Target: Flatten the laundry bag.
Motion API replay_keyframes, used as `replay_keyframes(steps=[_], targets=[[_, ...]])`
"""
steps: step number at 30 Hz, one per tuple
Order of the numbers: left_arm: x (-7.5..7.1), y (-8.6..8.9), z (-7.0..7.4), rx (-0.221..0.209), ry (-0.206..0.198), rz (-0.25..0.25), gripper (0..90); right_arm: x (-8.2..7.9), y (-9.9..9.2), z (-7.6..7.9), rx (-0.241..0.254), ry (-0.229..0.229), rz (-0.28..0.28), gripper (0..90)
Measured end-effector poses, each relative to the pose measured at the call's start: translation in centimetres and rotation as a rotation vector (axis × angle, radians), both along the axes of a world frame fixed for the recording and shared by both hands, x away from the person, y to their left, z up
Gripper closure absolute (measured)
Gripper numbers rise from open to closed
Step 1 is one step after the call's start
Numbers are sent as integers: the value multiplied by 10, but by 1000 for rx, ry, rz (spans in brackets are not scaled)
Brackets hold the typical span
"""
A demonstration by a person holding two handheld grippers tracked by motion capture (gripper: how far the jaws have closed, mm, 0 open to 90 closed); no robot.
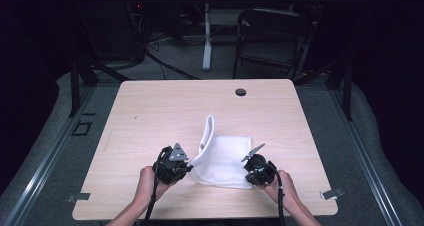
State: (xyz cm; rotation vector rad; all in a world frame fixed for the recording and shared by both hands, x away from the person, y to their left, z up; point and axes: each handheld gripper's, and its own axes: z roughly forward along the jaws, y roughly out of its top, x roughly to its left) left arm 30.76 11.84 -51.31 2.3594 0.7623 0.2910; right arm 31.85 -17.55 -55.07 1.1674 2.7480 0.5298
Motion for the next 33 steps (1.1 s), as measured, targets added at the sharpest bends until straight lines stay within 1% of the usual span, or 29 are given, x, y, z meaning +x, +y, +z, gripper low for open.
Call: replay_keyframes(steps=[4,6,7,8,9,12,13,15,16,18,20,21,22,24,25,26,27,28,29,30,32,33], targets=[[2,1,-2,6,9,2,865,1,-3,1,-7,4,-4,900],[3,2,-4,8,10,7,865,1,-4,0,1,3,-11,900],[3,2,-4,12,12,9,866,2,-5,1,-9,3,-7,900],[4,3,-5,13,14,12,867,0,-4,-2,23,-14,-40,900],[4,3,-5,16,15,14,867,2,-6,1,-8,2,-11,900],[5,3,-7,25,28,11,866,3,-7,1,-16,4,-8,900],[6,3,-7,32,28,10,864,3,-8,1,-7,5,-14,900],[7,4,-6,38,33,8,860,4,-9,1,-13,5,-15,900],[7,4,-6,41,34,9,858,4,-10,1,-7,7,-18,900],[8,6,-7,38,46,13,847,5,-11,1,-13,8,-17,900],[8,8,-6,33,57,8,813,5,-13,1,-3,8,-25,900],[7,8,-6,24,62,6,796,5,-13,1,-12,4,-25,900],[6,9,-6,27,61,5,779,6,-13,1,-17,3,-25,900],[6,10,-6,28,67,0,763,5,-14,0,-4,1,-33,900],[7,10,-6,26,69,4,756,6,-15,1,-12,5,-26,900],[8,11,-6,23,76,4,743,7,-15,1,-6,10,-27,900],[9,12,-6,30,77,6,723,7,-16,1,-10,9,-26,900],[9,13,-6,25,84,16,701,7,-16,1,-9,7,-29,900],[9,13,-6,23,90,15,689,7,-17,0,2,8,-33,900],[10,14,-6,22,94,20,666,7,-17,0,9,4,-42,900],[11,16,-6,26,103,26,575,8,-19,0,7,15,-35,900],[11,17,-5,20,107,34,537,8,-19,1,7,17,-33,900]])
